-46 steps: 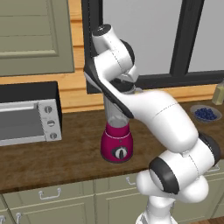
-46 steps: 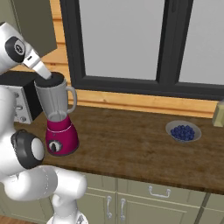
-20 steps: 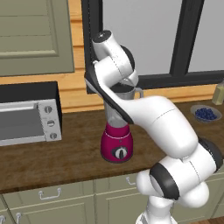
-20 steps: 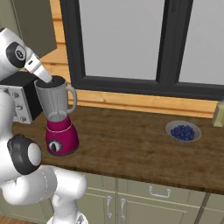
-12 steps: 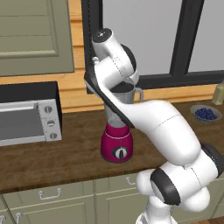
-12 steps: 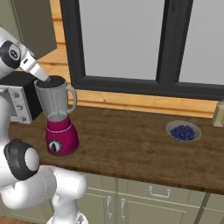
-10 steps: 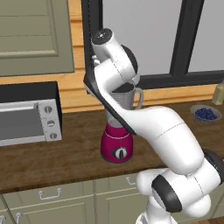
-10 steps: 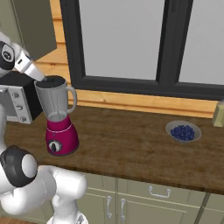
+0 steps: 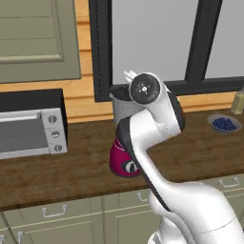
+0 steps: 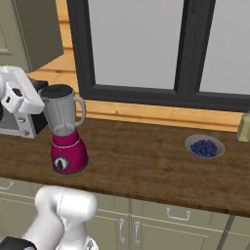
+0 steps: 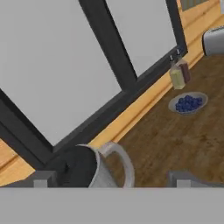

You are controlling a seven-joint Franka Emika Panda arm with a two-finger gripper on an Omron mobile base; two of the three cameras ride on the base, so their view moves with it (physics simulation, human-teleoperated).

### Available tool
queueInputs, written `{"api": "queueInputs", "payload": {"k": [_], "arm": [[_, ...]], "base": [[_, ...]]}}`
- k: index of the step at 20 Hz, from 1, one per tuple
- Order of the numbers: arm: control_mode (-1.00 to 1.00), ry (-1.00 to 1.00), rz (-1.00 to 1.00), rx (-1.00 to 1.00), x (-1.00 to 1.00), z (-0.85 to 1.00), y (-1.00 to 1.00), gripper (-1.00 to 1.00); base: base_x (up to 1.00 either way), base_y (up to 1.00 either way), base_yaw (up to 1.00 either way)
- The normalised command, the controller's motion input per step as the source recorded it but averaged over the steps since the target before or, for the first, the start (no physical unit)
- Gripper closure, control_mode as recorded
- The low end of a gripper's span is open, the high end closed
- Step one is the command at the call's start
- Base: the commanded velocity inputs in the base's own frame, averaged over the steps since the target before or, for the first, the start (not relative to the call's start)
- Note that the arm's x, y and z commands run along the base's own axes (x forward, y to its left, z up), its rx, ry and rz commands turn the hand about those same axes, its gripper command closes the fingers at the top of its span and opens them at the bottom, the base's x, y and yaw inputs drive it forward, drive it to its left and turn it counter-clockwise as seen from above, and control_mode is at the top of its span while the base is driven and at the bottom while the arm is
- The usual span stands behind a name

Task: Close the lid blender by securely placing the lid on top.

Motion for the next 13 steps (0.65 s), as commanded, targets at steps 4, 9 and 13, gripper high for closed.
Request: {"api": "queueInputs", "payload": {"k": [4, 9, 13], "arm": [[-1.00, -0.30, 0.00, 0.15, -1.00, 0.00, -1.00, -1.00], [-1.00, -0.23, 0.00, 0.27, -1.00, 0.25, -1.00, -1.00], [-1.00, -0.17, -0.09, 0.09, -0.49, 0.12, -0.38, -1.00]], "base": [[0.00, 0.00, 0.00], [0.00, 0.00, 0.00], [0.00, 0.00, 0.00]]}}
